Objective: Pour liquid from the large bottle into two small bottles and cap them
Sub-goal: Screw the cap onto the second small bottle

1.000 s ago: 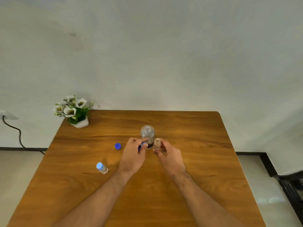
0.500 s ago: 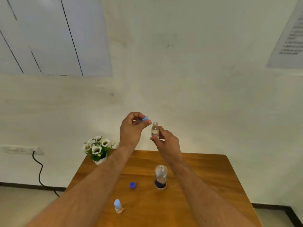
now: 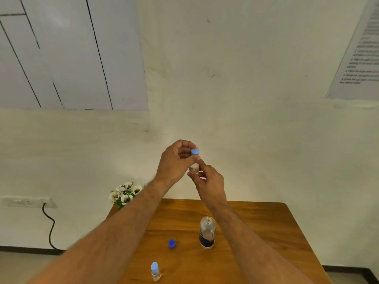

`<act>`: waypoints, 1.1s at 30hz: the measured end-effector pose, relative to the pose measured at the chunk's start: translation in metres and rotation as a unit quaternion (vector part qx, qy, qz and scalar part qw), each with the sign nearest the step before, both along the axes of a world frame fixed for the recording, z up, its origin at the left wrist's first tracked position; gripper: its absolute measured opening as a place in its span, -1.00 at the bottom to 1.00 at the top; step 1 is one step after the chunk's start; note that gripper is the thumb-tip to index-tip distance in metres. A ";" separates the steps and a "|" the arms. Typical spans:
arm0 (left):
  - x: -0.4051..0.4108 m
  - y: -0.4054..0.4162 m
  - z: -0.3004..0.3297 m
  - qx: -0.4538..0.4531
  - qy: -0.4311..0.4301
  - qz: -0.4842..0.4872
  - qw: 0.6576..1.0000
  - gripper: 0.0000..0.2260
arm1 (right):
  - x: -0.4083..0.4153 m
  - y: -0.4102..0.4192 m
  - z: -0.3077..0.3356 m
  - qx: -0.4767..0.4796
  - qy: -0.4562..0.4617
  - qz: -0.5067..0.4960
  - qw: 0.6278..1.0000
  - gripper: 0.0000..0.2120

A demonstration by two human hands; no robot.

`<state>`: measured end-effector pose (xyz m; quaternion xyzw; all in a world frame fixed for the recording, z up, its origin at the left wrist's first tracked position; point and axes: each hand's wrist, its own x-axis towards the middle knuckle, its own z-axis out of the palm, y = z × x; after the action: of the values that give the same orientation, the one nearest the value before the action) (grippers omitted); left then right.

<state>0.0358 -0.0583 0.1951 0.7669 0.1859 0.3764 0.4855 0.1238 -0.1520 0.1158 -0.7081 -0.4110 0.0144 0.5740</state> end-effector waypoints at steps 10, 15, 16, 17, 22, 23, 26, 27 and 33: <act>-0.008 0.004 0.009 0.068 0.041 0.002 0.997 -0.81 | -0.013 0.001 0.007 0.010 0.005 -0.002 1.000 -0.61; -0.008 0.005 0.010 0.079 0.045 -0.012 0.996 -0.78 | -0.015 0.002 0.006 0.011 0.006 -0.003 1.000 -0.63; -0.009 0.007 0.011 0.068 0.044 -0.022 0.996 -0.77 | -0.015 0.002 0.005 0.012 0.005 -0.002 1.000 -0.63; -0.009 0.008 0.011 0.058 0.044 -0.033 0.997 -0.75 | -0.014 0.001 0.005 0.013 0.002 -0.001 1.000 -0.63; -0.011 0.011 0.009 0.068 0.063 -0.061 0.994 -0.71 | -0.008 -0.002 0.008 0.008 -0.014 -0.006 1.000 -0.64; -0.010 0.011 0.009 0.071 0.062 -0.054 0.994 -0.68 | -0.007 -0.002 0.008 0.006 -0.015 -0.010 1.000 -0.63; -0.010 0.013 0.010 0.058 0.056 -0.044 0.996 -0.49 | -0.006 -0.002 0.012 0.003 -0.022 -0.019 1.000 -0.61; -0.010 0.013 0.011 0.050 0.052 -0.043 0.996 -0.44 | -0.005 -0.003 0.013 0.004 -0.021 -0.020 1.000 -0.61; -0.008 0.011 0.014 -0.006 0.049 -0.080 0.996 -0.52 | -0.005 -0.001 0.016 -0.001 -0.023 -0.013 1.000 -0.63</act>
<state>0.0273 -0.0477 0.2090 0.7936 0.1495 0.2973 0.5094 0.1188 -0.1534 0.1320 -0.7142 -0.4144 -0.0091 0.5640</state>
